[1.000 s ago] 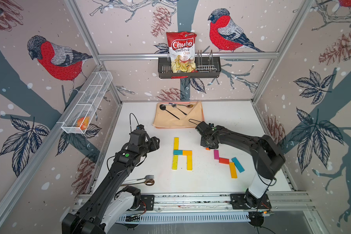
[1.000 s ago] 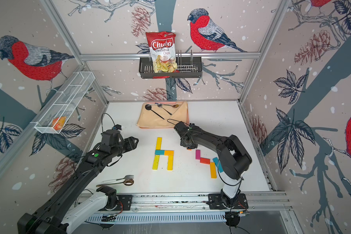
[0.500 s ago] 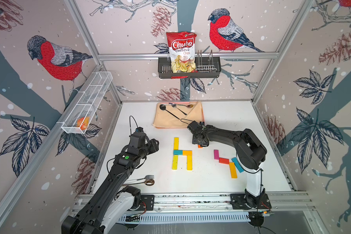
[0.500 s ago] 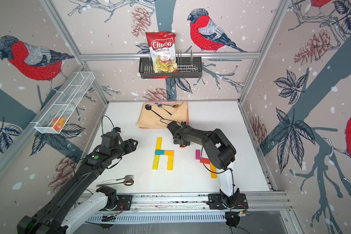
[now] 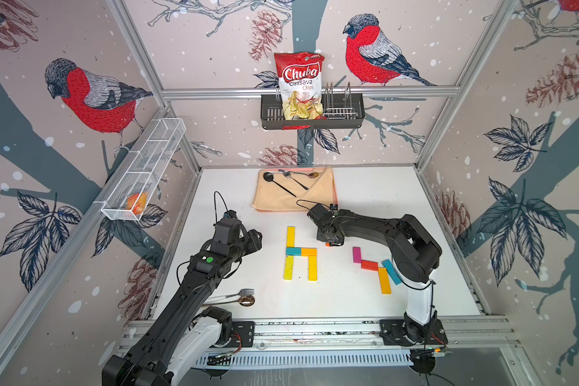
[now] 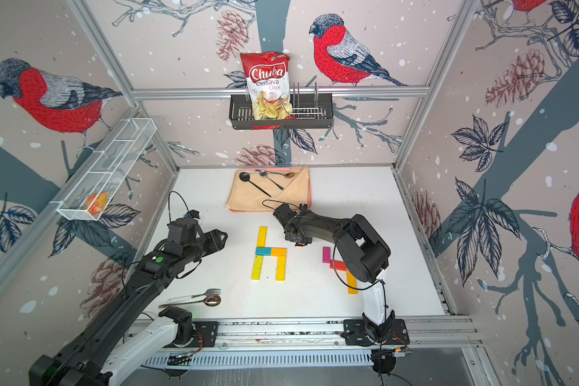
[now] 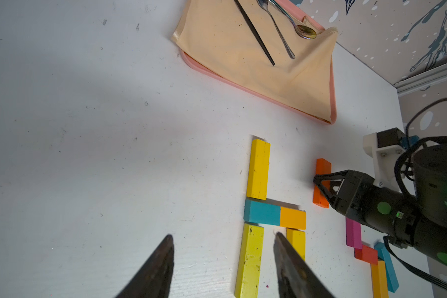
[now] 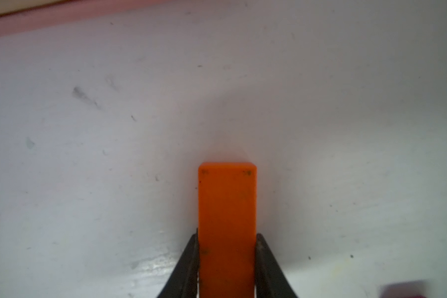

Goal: Assemble the letter h with building blocks
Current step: Place the building block at the center of the board.

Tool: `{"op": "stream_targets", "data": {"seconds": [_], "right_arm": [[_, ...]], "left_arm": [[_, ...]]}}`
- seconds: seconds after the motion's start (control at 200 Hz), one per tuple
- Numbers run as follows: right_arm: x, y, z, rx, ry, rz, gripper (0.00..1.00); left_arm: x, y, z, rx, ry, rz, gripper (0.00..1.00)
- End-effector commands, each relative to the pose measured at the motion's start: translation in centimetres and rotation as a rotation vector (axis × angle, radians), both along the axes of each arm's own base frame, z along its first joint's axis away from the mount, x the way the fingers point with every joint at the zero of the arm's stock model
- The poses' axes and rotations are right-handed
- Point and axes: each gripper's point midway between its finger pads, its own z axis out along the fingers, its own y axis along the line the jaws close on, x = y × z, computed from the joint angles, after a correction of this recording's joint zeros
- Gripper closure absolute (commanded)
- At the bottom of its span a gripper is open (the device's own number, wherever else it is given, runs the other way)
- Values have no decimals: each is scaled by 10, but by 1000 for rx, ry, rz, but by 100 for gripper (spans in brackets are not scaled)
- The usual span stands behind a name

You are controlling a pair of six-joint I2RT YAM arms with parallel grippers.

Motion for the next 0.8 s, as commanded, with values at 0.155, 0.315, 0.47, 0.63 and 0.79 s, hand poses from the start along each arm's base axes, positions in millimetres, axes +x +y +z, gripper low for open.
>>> {"op": "stream_targets", "data": {"seconds": [0.155,0.315,0.47,0.63,0.79], "right_arm": [[-27,-27,-5,-69,72,12,70],[-19,-22,-7,-71,54,69,71],[-13,-17,-7,-75,45,102,70],[-13,-14,-11,-67,53,98,71],[-10,-18,-15,-69,60,81,70]], "left_arm": [[2,-4,0,-20,-6,-10,39],[3,-4,-2,-19,-2,-9,39],[3,-4,-4,-17,0,-7,40],[4,-4,-5,-15,4,-7,40],[4,-4,-7,-14,7,-10,40]]}}
